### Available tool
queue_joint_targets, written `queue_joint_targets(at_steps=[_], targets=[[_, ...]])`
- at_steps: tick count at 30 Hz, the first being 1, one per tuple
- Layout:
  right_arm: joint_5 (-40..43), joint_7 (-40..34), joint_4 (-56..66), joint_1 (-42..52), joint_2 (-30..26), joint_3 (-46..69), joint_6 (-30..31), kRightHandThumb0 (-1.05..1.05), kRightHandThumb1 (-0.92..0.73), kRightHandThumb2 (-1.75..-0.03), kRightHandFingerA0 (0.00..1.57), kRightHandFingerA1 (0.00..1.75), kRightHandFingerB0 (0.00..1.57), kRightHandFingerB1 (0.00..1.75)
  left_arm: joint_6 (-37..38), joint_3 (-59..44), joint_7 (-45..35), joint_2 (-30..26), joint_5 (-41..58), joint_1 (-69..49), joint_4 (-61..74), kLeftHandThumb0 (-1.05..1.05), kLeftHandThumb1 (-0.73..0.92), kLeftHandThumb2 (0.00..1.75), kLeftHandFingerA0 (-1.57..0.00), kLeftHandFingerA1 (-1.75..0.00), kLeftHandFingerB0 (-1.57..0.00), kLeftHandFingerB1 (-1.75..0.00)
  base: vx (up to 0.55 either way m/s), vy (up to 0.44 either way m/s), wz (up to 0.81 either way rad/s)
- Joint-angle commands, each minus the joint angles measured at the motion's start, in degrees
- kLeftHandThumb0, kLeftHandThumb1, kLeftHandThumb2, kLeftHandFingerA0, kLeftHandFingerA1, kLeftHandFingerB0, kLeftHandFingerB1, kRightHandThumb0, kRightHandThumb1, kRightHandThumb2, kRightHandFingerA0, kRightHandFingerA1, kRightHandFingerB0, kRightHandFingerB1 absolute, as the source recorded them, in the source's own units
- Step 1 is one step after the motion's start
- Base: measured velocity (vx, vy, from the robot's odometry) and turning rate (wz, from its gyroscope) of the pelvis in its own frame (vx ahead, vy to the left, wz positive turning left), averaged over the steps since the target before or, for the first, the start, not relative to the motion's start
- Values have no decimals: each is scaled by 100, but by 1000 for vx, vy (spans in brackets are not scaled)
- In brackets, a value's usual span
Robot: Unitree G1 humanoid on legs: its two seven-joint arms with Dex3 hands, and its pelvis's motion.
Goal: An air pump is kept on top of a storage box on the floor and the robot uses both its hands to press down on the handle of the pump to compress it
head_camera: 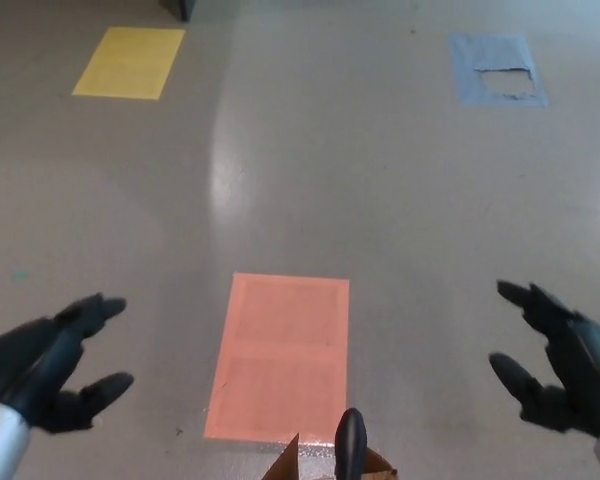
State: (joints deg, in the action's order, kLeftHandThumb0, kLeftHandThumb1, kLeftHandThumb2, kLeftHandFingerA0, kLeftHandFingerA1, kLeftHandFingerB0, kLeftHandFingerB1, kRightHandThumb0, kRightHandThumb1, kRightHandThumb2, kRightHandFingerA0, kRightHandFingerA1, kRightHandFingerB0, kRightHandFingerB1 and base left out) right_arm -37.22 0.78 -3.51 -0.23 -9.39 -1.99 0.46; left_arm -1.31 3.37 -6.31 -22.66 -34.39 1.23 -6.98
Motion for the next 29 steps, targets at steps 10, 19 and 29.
queue_joint_targets(at_steps=[10, 19, 29], targets=[[1659, -648, -1787, 949, 72, 923, -2029, -79, -77, -109, 8, 49, 0, 22, 2775, -684, 527, -189, 1350, -983, -1966, -71, 91, 68, -25, -35, -19, -29, 0, 0, 0], [1853, -381, -2147, 722, -10, 993, -2157, -69, -75, -108, 2, 40, 2, 27, 2811, -653, 282, -106, 1513, -705, -2503, -70, 92, 69, -24, -35, -19, -29, 0, 0, 0], [1997, -244, -2485, 551, -123, 1009, -2274, -72, -72, -107, 3, 45, 4, 31, 2907, -649, 269, -67, 1633, -592, -2812, -72, 92, 70, -25, -37, -16, -28, 0, 0, 0]])
